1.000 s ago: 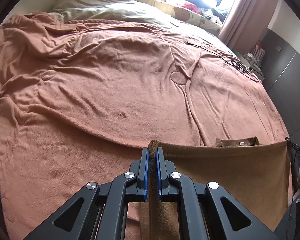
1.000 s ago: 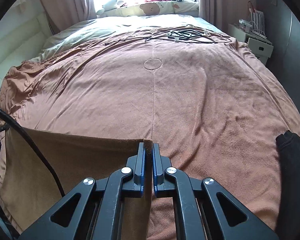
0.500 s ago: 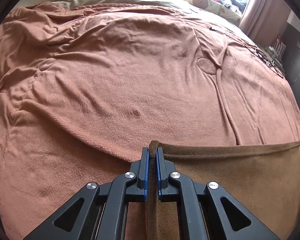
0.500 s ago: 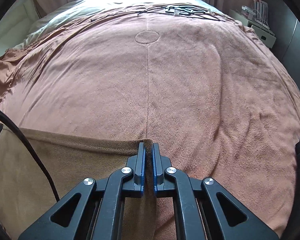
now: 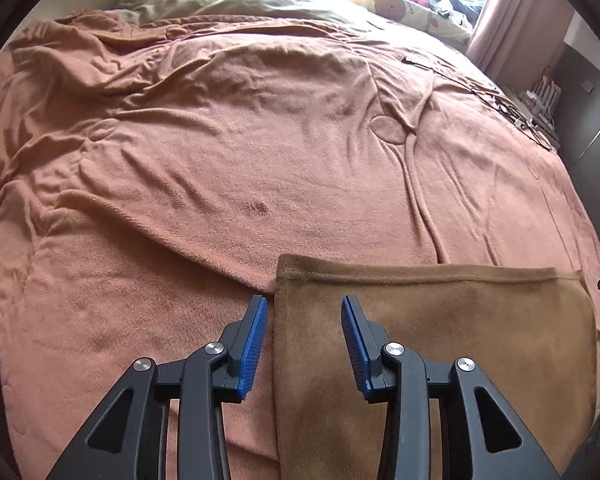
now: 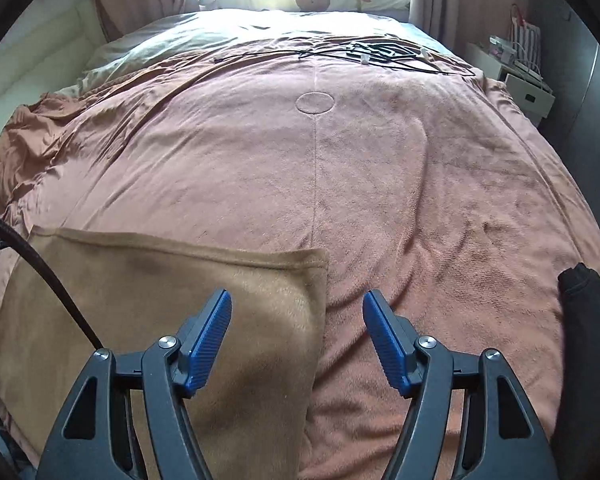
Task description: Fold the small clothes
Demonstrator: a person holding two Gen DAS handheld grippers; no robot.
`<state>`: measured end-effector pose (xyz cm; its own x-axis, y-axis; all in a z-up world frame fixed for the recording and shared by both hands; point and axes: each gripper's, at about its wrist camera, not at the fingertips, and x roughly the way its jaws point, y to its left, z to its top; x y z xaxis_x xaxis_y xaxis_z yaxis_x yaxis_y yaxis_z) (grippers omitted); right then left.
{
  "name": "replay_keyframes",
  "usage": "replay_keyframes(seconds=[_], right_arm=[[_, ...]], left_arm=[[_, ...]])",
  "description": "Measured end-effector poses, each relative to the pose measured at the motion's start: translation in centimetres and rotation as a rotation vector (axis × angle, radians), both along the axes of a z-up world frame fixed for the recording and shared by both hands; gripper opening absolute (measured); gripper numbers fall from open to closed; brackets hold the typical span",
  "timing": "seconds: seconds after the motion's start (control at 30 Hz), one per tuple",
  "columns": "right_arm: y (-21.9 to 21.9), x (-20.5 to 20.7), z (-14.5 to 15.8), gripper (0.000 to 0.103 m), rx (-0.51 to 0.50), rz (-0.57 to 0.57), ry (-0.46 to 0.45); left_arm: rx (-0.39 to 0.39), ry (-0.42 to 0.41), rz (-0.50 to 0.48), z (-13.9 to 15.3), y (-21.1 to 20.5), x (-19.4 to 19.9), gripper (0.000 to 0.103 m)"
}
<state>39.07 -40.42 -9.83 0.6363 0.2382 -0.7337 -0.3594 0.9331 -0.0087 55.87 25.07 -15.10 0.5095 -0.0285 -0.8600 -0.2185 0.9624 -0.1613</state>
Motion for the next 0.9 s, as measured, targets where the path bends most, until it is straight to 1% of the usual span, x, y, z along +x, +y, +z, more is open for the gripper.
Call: replay_keyframes(seconds=[0.03, 0.07, 0.1, 0.17, 0.2, 0.27, 0.3, 0.33, 0.4, 0.5, 0.57, 0.63, 0.67, 0.77, 0.8, 0.9], right_arm=[[0.0, -0.3, 0.0, 0.066, 0.004, 0.009, 0.001], [-0.1, -0.6, -0.1, 0.061, 0.007, 0.017, 0.004], [-0.2, -0.9, -0.3, 0.05, 0.01, 0.026, 0.012], [-0.2, -0.8, -0.9, 0.036, 0.01, 0.034, 0.045], [-0.6, -0.8, -1.0, 0.031, 0.008, 0.035, 0.061], [-0.4, -0.5, -1.8, 0.027, -0.005, 0.038, 0.091], [-0.1, -0.2, -1.9, 0.025, -0.012, 0.038, 0.103], [0.1, 0.1, -2.2, 0.025, -0.018, 0.036, 0.111], [0.4, 0.9, -2.8, 0.025, -0.03, 0.03, 0.125], [0.6, 2.1, -3.4, 0.025, -0.047, 0.017, 0.126], [0.6, 2.7, -3.9, 0.023, -0.08, -0.004, 0.125], [0.7, 3.3, -4.5, 0.023, -0.073, -0.011, 0.135], [0.7, 3.4, -4.6, 0.023, -0.068, -0.015, 0.129], [1.2, 3.4, -4.8, 0.023, -0.086, -0.026, 0.122], [1.2, 3.4, -4.7, 0.023, -0.089, -0.034, 0.123], [0.7, 2.7, -3.6, 0.024, -0.061, -0.071, 0.11]], left_arm=[[0.006, -0.007, -0.006, 0.3, -0.3, -0.5, 0.041], [0.009, -0.014, -0.016, 0.6, -0.7, -1.0, 0.041], [0.008, -0.015, -0.022, 0.7, -0.9, -1.3, 0.041], [-0.001, -0.006, -0.031, 0.7, -1.4, -1.6, 0.04], [-0.002, -0.004, -0.035, 0.6, -1.6, -1.8, 0.036], [0.005, 0.01, -0.051, 0.1, -2.3, -2.0, 0.03], [0.01, 0.021, -0.056, -0.2, -2.5, -2.1, 0.029], [0.012, 0.03, -0.062, -0.5, -2.8, -2.1, 0.028], [0.015, 0.057, -0.069, -1.4, -3.1, -1.9, 0.023], [0.028, 0.096, -0.062, -2.9, -3.0, -1.5, 0.022], [0.037, 0.1, -0.057, -3.5, -2.8, -1.4, 0.022], [0.066, 0.102, -0.045, -3.9, -2.6, -1.1, 0.022], [0.067, 0.11, -0.036, -4.2, -2.3, -0.9, 0.022], [0.021, 0.11, -0.014, -4.8, -1.5, -0.8, 0.022], [0.023, 0.113, -0.014, -4.8, -1.5, -0.7, 0.022], [0.073, 0.125, -0.04, -4.4, -2.2, -0.6, 0.023]])
